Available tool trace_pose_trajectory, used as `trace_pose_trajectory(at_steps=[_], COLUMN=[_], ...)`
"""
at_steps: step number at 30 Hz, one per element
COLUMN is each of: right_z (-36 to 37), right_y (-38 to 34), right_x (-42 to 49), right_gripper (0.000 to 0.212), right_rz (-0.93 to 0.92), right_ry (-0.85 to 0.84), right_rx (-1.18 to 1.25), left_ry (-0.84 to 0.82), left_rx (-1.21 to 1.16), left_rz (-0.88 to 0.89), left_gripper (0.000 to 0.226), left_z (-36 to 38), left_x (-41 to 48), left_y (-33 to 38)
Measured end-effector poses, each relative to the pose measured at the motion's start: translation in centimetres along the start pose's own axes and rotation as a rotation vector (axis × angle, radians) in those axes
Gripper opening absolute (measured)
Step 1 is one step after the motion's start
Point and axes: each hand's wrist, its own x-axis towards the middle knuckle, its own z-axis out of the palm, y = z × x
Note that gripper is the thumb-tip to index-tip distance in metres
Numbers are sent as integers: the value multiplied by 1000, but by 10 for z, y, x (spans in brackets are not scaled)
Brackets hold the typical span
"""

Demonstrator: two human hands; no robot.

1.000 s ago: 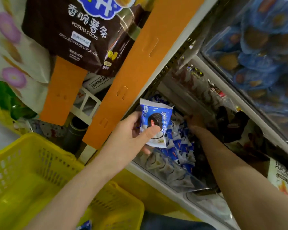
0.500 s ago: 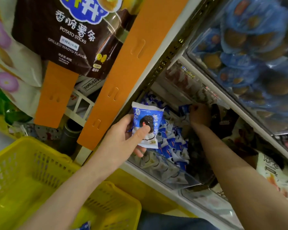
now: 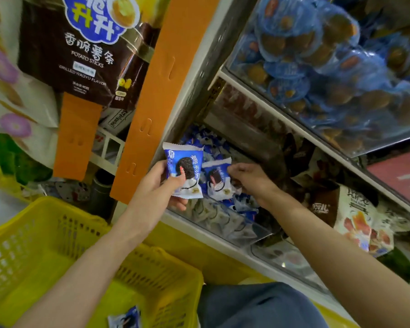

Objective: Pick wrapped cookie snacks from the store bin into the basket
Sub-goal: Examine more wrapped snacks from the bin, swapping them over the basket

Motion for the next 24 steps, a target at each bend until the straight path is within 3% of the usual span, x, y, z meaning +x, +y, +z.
trace_pose_trajectory(at_steps=[3,7,12,14,18,21,24], right_z=[4,2,18,22,11,-9,-22], right_y=[4,-3,-17,-17,-22,-25,-25], right_x=[-4,-21,-69,-77,-65,-25,27], right_gripper=[15,25,18,21,22,27,43], right_rz=[9,-323,-418,-431,-311,-226,-105], right_ry=[-22,163,-337,-357,-250,53,313], right_rx=[-12,-220,48,92,265,203,26], left_ry=[18,30,-26,-19,9,-42,-100], left_rx=[27,47,118,213,702,1050,1190], left_rz=[-11,3,53,97,288,458,504], left_gripper=[16,17,26,32,42,44,35], left_z=[1,3,7,8,6,5,3], left_x=[0,1,3,4,10,15,18], left_y=[-2,-6,-8,-8,-6,-5,-9])
